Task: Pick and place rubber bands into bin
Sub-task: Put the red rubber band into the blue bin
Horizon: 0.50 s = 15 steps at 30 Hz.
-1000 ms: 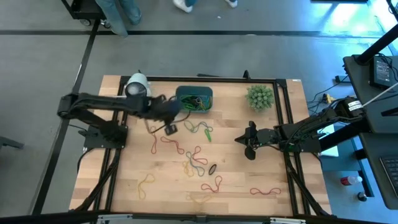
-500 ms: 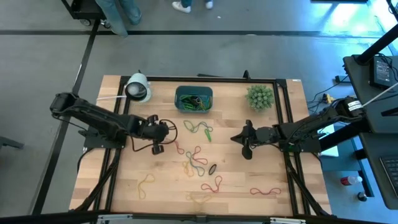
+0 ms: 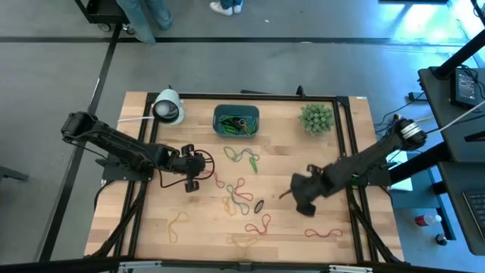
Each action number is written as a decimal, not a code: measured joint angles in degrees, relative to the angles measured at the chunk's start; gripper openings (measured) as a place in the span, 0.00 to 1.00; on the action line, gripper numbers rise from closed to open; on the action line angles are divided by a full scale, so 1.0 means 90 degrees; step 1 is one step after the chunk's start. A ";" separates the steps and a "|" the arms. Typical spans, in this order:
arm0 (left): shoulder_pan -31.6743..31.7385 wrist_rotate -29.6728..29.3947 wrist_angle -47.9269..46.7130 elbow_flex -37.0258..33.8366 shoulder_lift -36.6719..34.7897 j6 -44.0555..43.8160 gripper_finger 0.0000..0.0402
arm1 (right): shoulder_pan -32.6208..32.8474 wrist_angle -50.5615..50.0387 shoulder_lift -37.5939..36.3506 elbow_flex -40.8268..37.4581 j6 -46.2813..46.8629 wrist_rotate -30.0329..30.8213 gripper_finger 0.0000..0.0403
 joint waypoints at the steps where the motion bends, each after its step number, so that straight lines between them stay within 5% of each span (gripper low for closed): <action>1: 0.0000 -0.0065 0.0022 0.0000 0.0000 0.0002 0.00 | 0.0218 -0.0201 0.0168 0.0168 0.0268 -0.0205 0.00; 8: 0.0000 -0.0307 0.0054 0.0000 0.0000 0.0012 0.00 | 0.1712 -0.0581 0.1005 0.0818 0.1480 -0.0750 0.01; 15: 0.0000 -0.0423 0.0233 -0.0002 0.0000 0.0012 0.00 | 0.2527 -0.0333 0.1558 0.0824 0.2535 -0.0782 0.15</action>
